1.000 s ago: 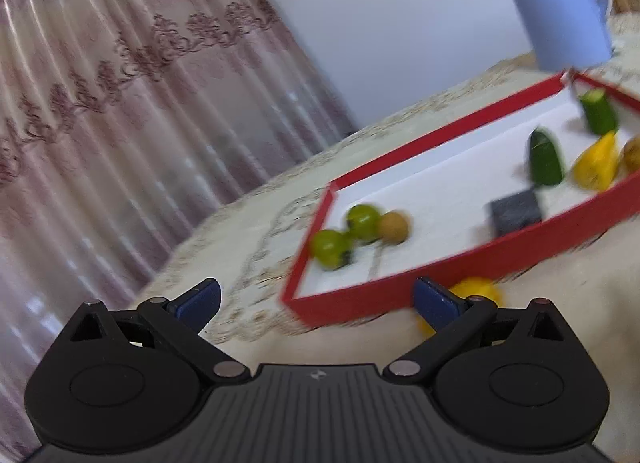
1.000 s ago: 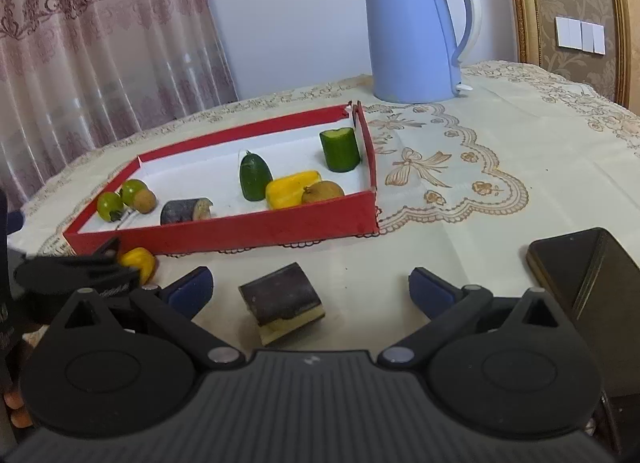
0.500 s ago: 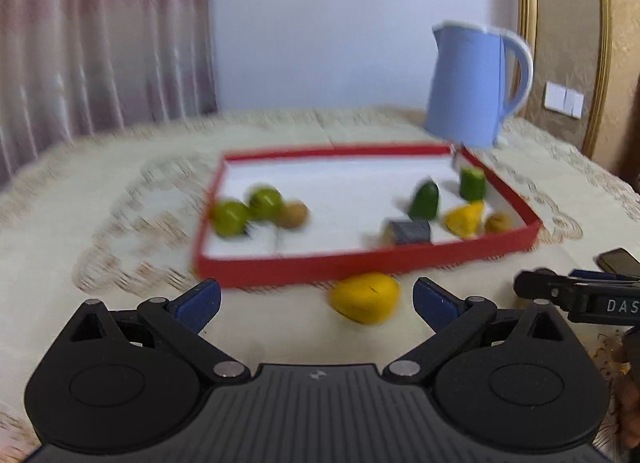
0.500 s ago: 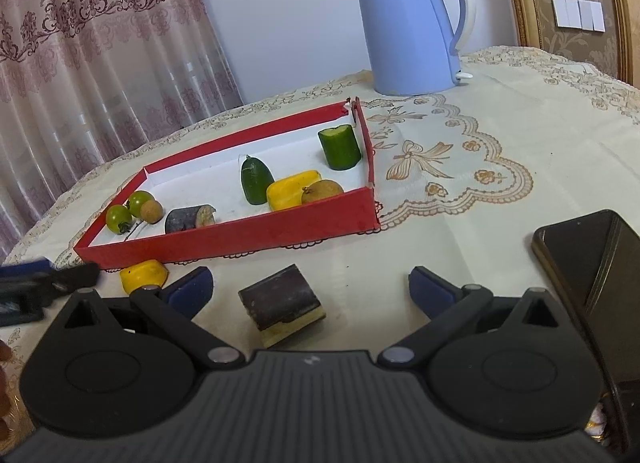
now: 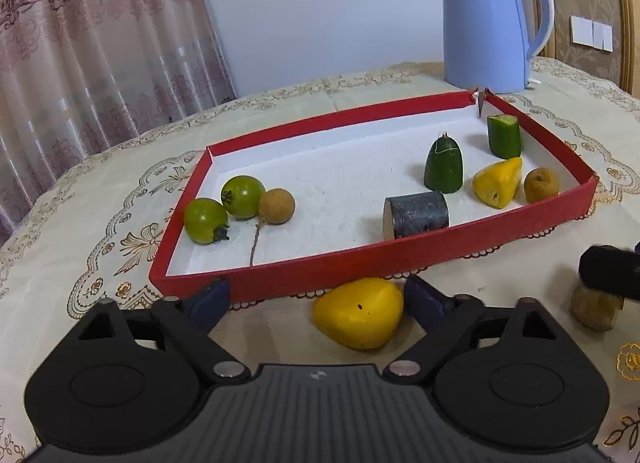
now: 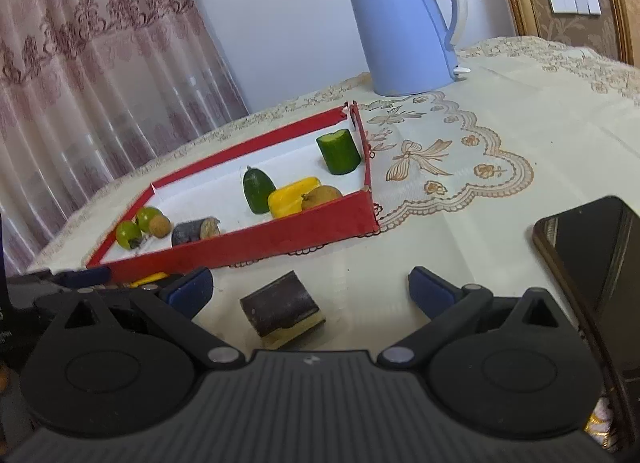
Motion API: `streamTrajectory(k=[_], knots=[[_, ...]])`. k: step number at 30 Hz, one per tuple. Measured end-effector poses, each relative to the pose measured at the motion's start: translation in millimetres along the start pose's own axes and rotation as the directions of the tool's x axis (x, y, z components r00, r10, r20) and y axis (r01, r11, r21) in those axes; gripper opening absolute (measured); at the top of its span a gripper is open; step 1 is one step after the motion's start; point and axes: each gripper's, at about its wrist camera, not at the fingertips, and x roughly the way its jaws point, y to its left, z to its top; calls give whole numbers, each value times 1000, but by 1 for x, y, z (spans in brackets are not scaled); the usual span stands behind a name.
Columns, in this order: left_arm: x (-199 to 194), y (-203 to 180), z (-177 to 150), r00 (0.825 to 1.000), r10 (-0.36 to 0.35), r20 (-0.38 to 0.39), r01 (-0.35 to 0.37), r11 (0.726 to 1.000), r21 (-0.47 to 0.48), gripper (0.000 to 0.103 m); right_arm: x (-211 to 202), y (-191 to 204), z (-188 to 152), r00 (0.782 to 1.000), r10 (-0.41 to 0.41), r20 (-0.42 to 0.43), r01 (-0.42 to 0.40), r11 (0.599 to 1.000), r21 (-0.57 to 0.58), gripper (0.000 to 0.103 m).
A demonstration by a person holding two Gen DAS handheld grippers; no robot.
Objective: Organize fruits
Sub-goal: 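Move the left tool to the yellow mango-shaped fruit and close on it, then lift the yellow fruit off the table with the left tool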
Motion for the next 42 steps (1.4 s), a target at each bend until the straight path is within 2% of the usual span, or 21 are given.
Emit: streamTrajectory(k=[3,5,6,8,14,21,25,27,28,29,31,32,35,39,42], knots=[[-2,1,0,1000,-28,-3,28,1000,-8,75,-1,-4,1,1000,15,8,-15,1000,22,103],[-5,0,0,998,-63,-6,63,998,-12,46,0,-2,1,1000,11,6,-11,1000,17,103],[-6,-1,0,997,-73,-10,73,997,-11,43,0,-1,1,1000,6,4,-6,1000,12,103],[-8,-3,0,998,-58,-13,58,998,-7,43,1,0,1,1000,1,1,-1,1000,5,103],[-12,8,-3,997,-79,-26,78,996,-50,43,1,2,0,1000,-7,-2,7,1000,-5,103],[-15,27,-9,998,-53,-36,49,995,-91,43,3,6,0,999,-30,-12,30,999,-33,103],[-14,29,-10,998,-52,-37,48,995,-87,45,4,9,0,999,-43,-17,42,998,-50,103],[-14,25,-9,999,-34,-34,32,997,-77,47,4,10,0,999,-50,-19,49,997,-61,103],[-13,23,-9,999,-21,-29,19,998,-64,51,4,11,0,999,-51,-16,50,997,-63,103],[-12,21,-9,1000,-13,-25,12,999,-49,62,2,11,0,998,-56,-10,55,996,-63,103],[-10,19,-9,1000,-1,-13,1,999,-39,71,-3,13,0,997,-79,12,79,994,-74,103],[-9,19,-9,1000,0,-8,0,999,-37,71,-6,14,0,996,-85,25,87,992,-86,103],[-8,22,-9,1000,-20,-7,20,999,-43,71,-10,17,2,994,-105,41,110,986,-122,103],[-13,37,-13,990,-139,0,139,987,-86,71,-3,13,0,995,-97,13,97,989,-111,103],[-19,39,-17,991,-127,32,129,990,-51,71,0,9,1,996,-89,-9,88,992,-88,103]])
